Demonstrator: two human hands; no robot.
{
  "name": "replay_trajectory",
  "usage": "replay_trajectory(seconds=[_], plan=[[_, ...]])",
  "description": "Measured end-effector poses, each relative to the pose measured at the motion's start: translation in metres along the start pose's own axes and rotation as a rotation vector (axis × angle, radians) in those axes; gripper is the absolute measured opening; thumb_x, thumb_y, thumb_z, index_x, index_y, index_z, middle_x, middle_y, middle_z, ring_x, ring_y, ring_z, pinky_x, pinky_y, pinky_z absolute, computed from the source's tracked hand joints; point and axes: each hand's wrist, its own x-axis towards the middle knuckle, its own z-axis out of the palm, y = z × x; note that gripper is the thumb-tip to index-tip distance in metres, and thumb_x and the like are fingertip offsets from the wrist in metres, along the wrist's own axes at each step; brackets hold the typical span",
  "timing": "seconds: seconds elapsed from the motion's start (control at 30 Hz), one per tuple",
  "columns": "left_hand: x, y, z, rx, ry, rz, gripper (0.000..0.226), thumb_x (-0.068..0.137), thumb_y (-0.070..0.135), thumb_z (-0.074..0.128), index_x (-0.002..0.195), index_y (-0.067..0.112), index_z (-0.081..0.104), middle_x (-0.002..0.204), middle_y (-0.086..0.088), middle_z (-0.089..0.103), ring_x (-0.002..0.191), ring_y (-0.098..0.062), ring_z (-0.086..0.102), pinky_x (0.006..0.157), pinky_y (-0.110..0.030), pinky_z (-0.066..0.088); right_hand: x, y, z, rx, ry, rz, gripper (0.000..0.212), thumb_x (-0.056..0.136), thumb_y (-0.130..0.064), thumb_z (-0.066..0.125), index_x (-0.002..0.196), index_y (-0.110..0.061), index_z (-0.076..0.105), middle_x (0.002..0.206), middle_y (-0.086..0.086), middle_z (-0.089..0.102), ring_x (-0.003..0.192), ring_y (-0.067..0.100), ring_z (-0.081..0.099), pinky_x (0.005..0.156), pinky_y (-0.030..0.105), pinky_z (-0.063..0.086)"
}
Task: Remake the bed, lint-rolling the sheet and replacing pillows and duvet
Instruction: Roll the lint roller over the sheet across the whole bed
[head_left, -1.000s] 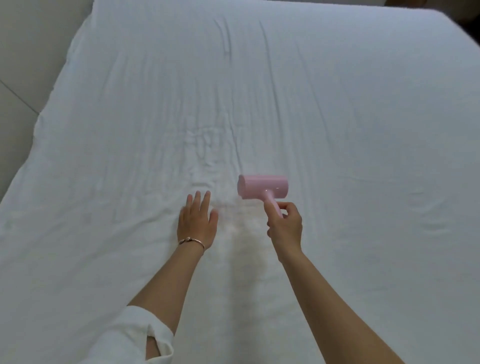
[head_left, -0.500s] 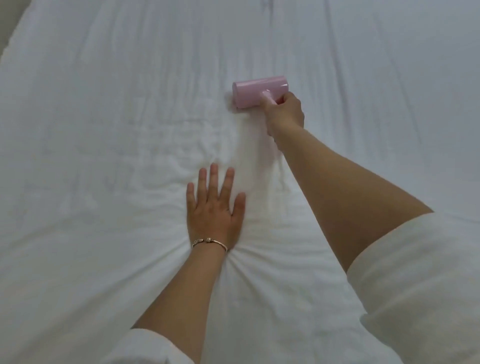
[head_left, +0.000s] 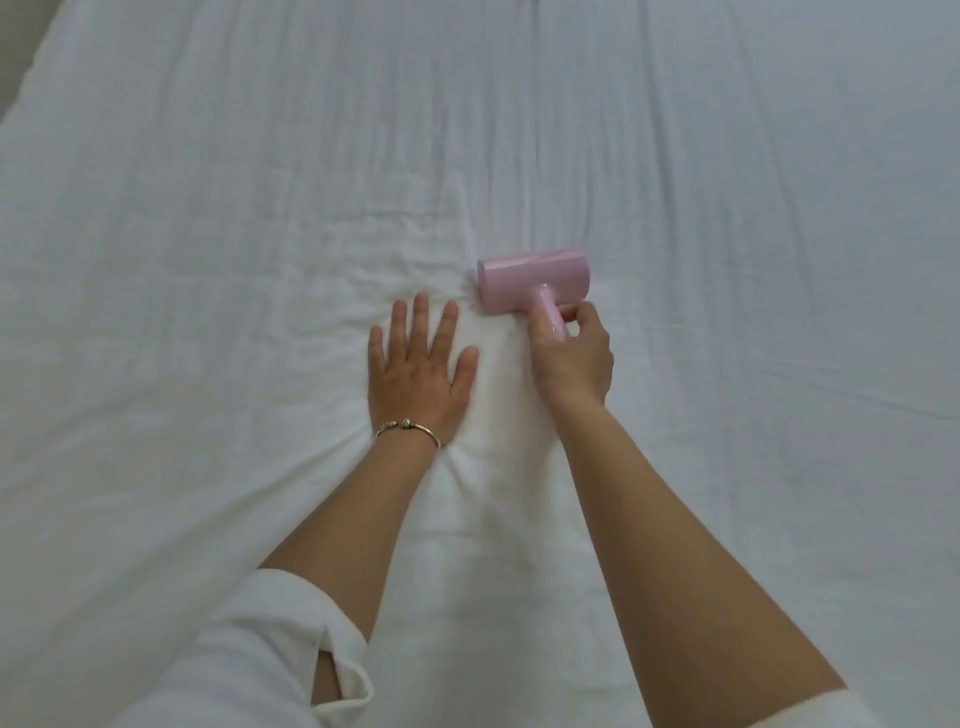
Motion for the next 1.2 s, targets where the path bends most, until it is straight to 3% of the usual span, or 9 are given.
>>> replay_trajectory(seconds=[0.27,0.4,0.63,0.73,0.97,1.2], plan=[[-0.075,0.013,-0.018,0.023,-0.149,0.048,0.061,0.099,0.051,0.012,0.154,0.029,0.0,0.162,0.0,-0.007,0.148,-0.017,-0.01,0.119,-0.042,-0.007,-0.1,0.063,-0.054,-0.048,-0.036,0.065,0.027,0.091,-0.052,0.053,0.096,-0.025,0.053,0.082,-0.006,0.061,0.081,0.022,0.063,0.073,0.038,0.051],[-0.149,0.028,-0.011,-0.007,-0.138,0.072,0.068,0.09,0.05,0.004,0.154,0.027,0.011,0.162,-0.002,0.004,0.149,-0.021,0.001,0.117,-0.042,-0.006,-0.156,0.103,-0.08,-0.067,-0.044,0.098,0.019,0.091,-0.048,0.054,0.095,-0.03,0.05,0.081,-0.007,0.061,0.077,0.021,0.063,0.072,0.039,0.054],[-0.282,0.05,0.006,-0.019,-0.101,0.089,0.058,0.094,0.04,0.027,0.147,0.019,0.037,0.155,-0.01,0.032,0.143,-0.031,0.029,0.113,-0.047,0.012,-0.264,0.186,-0.137,-0.058,-0.081,0.134,0.015,0.092,-0.046,0.054,0.093,-0.033,0.047,0.074,-0.003,0.062,0.068,0.02,0.061,0.062,0.036,0.05],[-0.342,0.058,0.013,-0.015,-0.1,0.11,0.058,0.093,0.04,0.032,0.146,0.018,0.038,0.153,-0.01,0.036,0.14,-0.032,0.034,0.111,-0.048,0.016,-0.313,0.223,-0.164,-0.063,-0.092,0.143,0.015,0.092,-0.045,0.055,0.091,-0.032,0.047,0.071,-0.002,0.061,0.065,0.02,0.06,0.057,0.034,0.046],[-0.471,0.064,0.024,-0.008,-0.08,0.137,0.06,0.095,0.041,0.027,0.15,0.018,0.031,0.156,-0.008,0.029,0.144,-0.026,0.023,0.115,-0.046,0.013,-0.417,0.304,-0.228,-0.072,-0.163,0.141,0.011,0.095,-0.042,0.055,0.094,-0.035,0.047,0.074,-0.003,0.059,0.062,0.011,0.059,0.05,0.018,0.039],[-0.56,0.065,0.033,0.015,-0.153,0.111,0.062,0.096,0.044,0.023,0.153,0.019,0.016,0.159,-0.008,0.019,0.146,-0.025,0.013,0.115,-0.046,0.008,-0.489,0.37,-0.271,-0.12,-0.156,0.195,0.012,0.094,-0.04,0.055,0.09,-0.03,0.05,0.07,-0.003,0.061,0.064,0.015,0.06,0.052,0.029,0.042]])
